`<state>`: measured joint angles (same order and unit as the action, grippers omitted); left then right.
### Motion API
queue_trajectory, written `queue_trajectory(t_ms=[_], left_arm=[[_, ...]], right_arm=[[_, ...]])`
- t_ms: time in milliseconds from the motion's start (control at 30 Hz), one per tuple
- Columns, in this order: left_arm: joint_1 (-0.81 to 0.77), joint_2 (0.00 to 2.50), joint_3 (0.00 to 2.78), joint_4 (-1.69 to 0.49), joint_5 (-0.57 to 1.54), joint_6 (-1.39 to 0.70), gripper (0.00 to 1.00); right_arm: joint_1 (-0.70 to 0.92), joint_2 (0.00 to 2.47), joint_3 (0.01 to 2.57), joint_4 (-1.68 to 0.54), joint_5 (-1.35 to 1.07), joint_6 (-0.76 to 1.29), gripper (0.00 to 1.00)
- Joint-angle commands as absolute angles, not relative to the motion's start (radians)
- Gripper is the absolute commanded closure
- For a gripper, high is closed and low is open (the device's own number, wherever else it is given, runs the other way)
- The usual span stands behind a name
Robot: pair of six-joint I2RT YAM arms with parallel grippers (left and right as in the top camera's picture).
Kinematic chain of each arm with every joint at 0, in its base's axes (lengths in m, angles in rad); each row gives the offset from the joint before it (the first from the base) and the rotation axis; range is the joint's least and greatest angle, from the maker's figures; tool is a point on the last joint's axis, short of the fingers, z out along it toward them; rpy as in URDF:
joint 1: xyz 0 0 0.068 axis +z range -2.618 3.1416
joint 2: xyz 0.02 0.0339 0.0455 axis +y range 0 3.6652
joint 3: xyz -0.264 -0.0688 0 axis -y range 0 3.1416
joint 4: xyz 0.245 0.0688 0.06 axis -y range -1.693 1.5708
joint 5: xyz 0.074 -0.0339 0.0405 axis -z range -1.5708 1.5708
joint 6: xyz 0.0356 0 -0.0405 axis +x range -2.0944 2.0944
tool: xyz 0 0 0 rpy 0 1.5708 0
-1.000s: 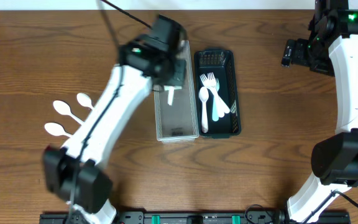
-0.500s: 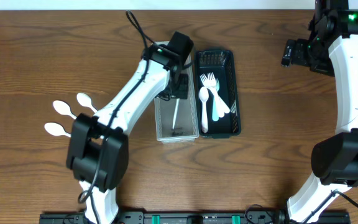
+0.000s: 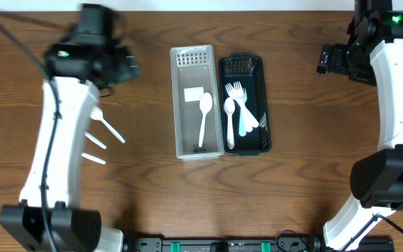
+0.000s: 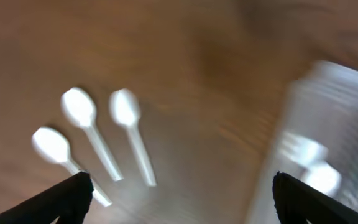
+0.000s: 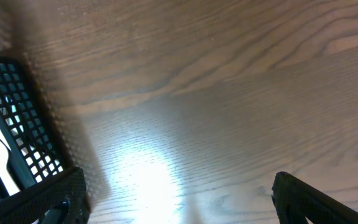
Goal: Pack container
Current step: 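Move the left gripper to the second white spoon and grasp it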
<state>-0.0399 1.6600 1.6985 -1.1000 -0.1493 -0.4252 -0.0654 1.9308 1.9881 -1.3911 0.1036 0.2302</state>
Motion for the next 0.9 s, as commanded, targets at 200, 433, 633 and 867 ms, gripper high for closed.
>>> queue_trajectory(t_ms=[200, 433, 633, 867], left_arm=[[0.152, 1.866, 1.467, -0.966, 0.068, -0.533, 0.05], [0.152, 1.99, 1.416, -0.842, 0.179, -0.472, 0.03], [0.155, 2.048, 1.415, -0.82, 0.184, -0.472, 0.03], [0.163, 2.069, 1.415, -0.812, 0.184, -0.472, 0.03]], right_arm=[[-0.064, 1.938, 1.983, -1.392, 0.1, 0.227, 0.01], [-0.064, 1.938, 1.983, -1.392, 0.1, 0.227, 0.01], [-0.064, 1.938, 1.983, -1.392, 0.101, 0.224, 0.01], [-0.064, 1.938, 1.983, -1.392, 0.101, 0.223, 0.01]])
